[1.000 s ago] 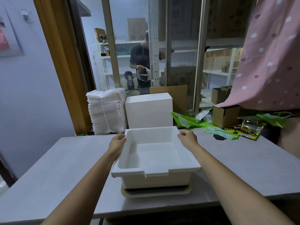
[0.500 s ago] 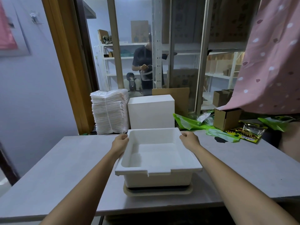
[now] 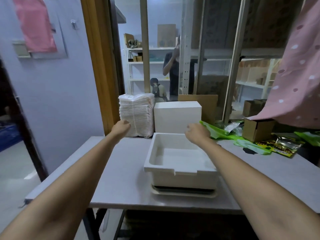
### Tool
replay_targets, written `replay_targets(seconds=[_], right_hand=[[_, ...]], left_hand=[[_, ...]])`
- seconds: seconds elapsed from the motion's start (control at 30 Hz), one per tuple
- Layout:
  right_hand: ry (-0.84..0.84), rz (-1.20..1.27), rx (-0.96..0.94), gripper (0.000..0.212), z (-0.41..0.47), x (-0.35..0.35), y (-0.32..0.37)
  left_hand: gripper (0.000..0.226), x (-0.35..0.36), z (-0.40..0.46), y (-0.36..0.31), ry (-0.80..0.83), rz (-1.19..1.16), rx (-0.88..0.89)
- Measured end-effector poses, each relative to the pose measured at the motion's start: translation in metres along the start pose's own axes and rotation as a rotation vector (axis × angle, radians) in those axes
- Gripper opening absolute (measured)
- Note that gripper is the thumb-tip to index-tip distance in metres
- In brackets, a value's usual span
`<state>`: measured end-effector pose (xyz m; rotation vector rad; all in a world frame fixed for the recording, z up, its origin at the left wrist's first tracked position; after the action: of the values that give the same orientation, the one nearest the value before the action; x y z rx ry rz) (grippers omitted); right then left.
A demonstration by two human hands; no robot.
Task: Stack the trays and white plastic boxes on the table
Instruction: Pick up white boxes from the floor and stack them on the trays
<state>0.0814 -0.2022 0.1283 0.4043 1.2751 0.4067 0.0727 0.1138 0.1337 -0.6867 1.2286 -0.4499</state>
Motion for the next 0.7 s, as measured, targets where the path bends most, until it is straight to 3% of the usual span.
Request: replay_targets(seconds=[0.23,0.3,0.47,0.7], right_hand=[[0.125,0.087,-0.353,0.015,-0.040,0.065,0.181],[0.175,0.138,-0.440,0.017,-0.059,0.095,0.236],[0.363,0.180,-0.638,0.046,-0.133,0.179,0.361],[0.506,0.218,-0.958,0.035,-0.284,0.304,0.447]], left_hand=[[0.014,-0.139,-0.051,0.110,-0.218,0.071,-0.053],[0.007,-0.187,-0.083,0.161,-0.334,0.129,-0.166],[0.023,-0.280,-0.186,0.310,-0.527,0.150,-0.509],[0.026,-0.290,-0.353,0.466,-0.618,0.162,-0.901]])
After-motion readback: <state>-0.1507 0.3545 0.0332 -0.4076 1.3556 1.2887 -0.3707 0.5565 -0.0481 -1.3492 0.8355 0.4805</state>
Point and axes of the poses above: each hand's wrist, its own z-axis towards the middle knuckle, its own x-axis out of the palm, y = z × x, the point moved 8 cm from there along z, towards the middle knuckle, and after that the axes turned 11 degrees about z, right-handed, at the moved point
